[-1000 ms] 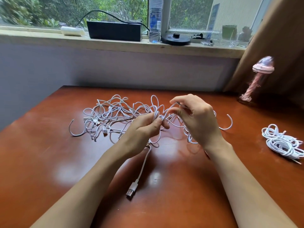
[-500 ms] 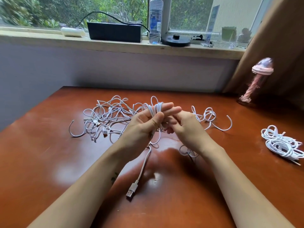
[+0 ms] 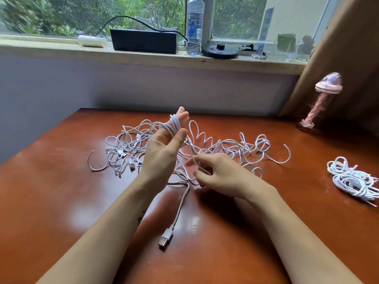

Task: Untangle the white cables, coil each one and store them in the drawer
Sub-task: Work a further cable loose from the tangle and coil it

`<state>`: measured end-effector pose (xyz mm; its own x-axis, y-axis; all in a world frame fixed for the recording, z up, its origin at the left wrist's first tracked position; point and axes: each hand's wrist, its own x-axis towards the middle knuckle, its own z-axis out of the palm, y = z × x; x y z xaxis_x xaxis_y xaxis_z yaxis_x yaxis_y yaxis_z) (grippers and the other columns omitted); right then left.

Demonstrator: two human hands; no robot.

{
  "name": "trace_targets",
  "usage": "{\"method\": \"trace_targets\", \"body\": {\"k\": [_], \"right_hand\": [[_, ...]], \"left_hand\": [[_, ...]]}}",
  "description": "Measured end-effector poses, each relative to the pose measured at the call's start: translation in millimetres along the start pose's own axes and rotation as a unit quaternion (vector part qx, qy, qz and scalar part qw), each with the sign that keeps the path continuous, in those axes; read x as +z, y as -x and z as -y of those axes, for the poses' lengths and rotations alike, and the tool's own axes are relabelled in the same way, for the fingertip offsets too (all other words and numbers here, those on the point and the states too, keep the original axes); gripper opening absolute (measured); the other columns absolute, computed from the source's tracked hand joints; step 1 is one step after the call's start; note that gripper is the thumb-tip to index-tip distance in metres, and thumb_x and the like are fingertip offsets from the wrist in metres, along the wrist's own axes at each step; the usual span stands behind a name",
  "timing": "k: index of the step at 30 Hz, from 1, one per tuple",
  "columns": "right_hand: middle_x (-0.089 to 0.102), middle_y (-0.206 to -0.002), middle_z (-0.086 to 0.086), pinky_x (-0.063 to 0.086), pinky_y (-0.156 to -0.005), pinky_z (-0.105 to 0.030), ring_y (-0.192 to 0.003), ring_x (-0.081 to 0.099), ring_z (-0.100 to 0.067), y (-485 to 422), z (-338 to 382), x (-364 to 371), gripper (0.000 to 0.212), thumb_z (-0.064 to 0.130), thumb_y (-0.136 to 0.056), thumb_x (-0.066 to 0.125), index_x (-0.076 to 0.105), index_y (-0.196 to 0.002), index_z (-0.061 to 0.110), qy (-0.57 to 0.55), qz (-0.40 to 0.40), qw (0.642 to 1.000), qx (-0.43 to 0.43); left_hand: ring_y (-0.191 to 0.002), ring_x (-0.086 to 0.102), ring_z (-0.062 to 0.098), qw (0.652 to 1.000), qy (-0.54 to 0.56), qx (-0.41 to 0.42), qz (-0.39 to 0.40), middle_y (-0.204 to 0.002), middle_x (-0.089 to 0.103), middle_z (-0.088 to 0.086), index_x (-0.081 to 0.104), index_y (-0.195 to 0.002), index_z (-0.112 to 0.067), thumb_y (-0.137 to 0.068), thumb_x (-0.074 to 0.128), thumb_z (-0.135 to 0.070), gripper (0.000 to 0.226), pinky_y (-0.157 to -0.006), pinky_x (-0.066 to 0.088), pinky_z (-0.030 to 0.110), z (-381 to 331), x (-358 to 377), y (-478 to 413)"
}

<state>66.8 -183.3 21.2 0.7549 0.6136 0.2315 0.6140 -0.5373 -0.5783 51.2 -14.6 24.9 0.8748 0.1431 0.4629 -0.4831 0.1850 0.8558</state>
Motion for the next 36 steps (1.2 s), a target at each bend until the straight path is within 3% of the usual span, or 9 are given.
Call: {"method": "trace_targets", "body": {"k": [4,6,11,15,17,19,23,32,36], "right_hand": [[0.066,-0.070,0.006,0.046,-0.069,-0.020,-0.065,0.056,-0.007,1.3,0.4,0.6,0.033,0.008,-0.088,0.059,0.071,-0.116,0.019,0.018,0.002,1.000,-0.015],[0.074,-0.082,0.004,0.051,-0.076,-0.026,-0.072,0.063,-0.008,-0.4,0.4,-0.9,0.029,0.007,-0.090,0.061,0.074,-0.114,0.017,0.027,-0.043,0.998,-0.039],[0.071,-0.085,0.011,0.054,-0.070,-0.028,-0.066,0.059,-0.005,-4.8,-2.7,-9.2,0.013,0.012,-0.091,0.069,0.075,-0.101,0.017,0.064,-0.175,0.976,-0.108],[0.072,-0.083,0.009,0.056,-0.069,-0.036,-0.066,0.065,-0.007,-1.1,-0.9,-19.5,0.017,0.020,-0.088,0.077,0.071,-0.104,0.024,0.038,-0.225,0.970,-0.088],[0.069,-0.080,0.014,0.056,-0.068,-0.037,-0.067,0.066,-0.005,0.8,-0.2,-25.1,0.026,0.032,-0.084,0.081,0.070,-0.106,0.026,0.048,-0.254,0.962,-0.082],[0.067,-0.079,0.018,0.057,-0.070,-0.038,-0.070,0.067,-0.002,2.5,1.0,-30.4,0.037,0.051,-0.079,0.078,0.070,-0.108,0.028,0.048,-0.272,0.958,-0.074],[0.069,-0.079,0.012,0.057,-0.071,-0.041,-0.072,0.068,-0.008,3.7,0.8,-34.1,0.048,0.061,-0.075,0.074,0.070,-0.106,0.025,0.044,-0.282,0.955,-0.079],[0.064,-0.090,0.017,0.051,-0.084,-0.043,-0.087,0.063,-0.017,0.5,-8.7,-32.9,0.034,0.053,-0.092,0.056,0.068,-0.106,0.024,0.065,-0.237,0.966,-0.081],[0.055,-0.084,0.035,0.046,-0.084,-0.032,-0.090,0.059,-0.013,-1.2,-22.1,-31.4,0.023,0.022,-0.101,0.048,0.068,-0.111,0.023,0.077,-0.206,0.973,-0.065]], "left_hand": [[-0.123,0.053,-0.008,0.976,-0.204,0.074,-0.017,-0.155,0.042,-0.016,0.058,-0.136,-0.012,-0.103,0.052,-0.003,0.034,-0.102,0.040,0.014,2.5,-7.7,-1.2],[-0.108,0.057,-0.007,0.956,-0.277,0.094,-0.003,-0.147,0.045,-0.025,0.054,-0.142,-0.008,-0.104,0.051,-0.006,0.037,-0.095,0.041,0.011,6.2,-10.3,-0.9],[-0.122,0.060,0.023,0.909,-0.396,0.110,0.065,-0.144,0.057,0.009,0.052,-0.140,-0.007,-0.105,0.044,-0.017,0.037,-0.105,0.045,0.036,20.4,-13.9,2.6],[-0.117,0.063,0.029,0.889,-0.445,0.060,0.089,-0.132,0.067,0.006,0.051,-0.144,-0.013,-0.099,0.039,-0.033,0.050,-0.097,0.050,0.045,17.9,-17.5,4.2],[-0.099,0.067,0.023,0.888,-0.445,0.072,0.096,-0.108,0.072,-0.006,0.058,-0.138,-0.018,-0.100,0.039,-0.034,0.045,-0.086,0.051,0.043,12.1,-18.3,4.5],[-0.078,0.062,0.021,0.893,-0.431,0.086,0.094,-0.076,0.061,-0.015,0.068,-0.119,-0.021,-0.100,0.039,-0.032,0.036,-0.072,0.048,0.043,3.3,-16.2,6.2],[-0.059,0.049,0.008,0.920,-0.360,0.071,0.138,-0.059,0.054,-0.014,0.068,-0.075,-0.024,-0.086,0.041,-0.017,0.030,-0.059,0.036,0.036,-11.9,-9.0,12.6],[-0.036,0.043,0.014,0.967,-0.046,-0.129,0.216,-0.048,0.051,0.021,0.054,-0.059,0.012,-0.067,0.032,-0.013,0.034,-0.043,0.025,0.019,-15.5,9.9,20.6],[-0.037,0.044,0.018,0.952,0.064,-0.191,0.232,-0.047,0.049,0.014,0.058,-0.056,-0.003,-0.077,0.029,-0.027,0.043,-0.062,0.010,0.051,-17.5,12.3,23.7]]}}
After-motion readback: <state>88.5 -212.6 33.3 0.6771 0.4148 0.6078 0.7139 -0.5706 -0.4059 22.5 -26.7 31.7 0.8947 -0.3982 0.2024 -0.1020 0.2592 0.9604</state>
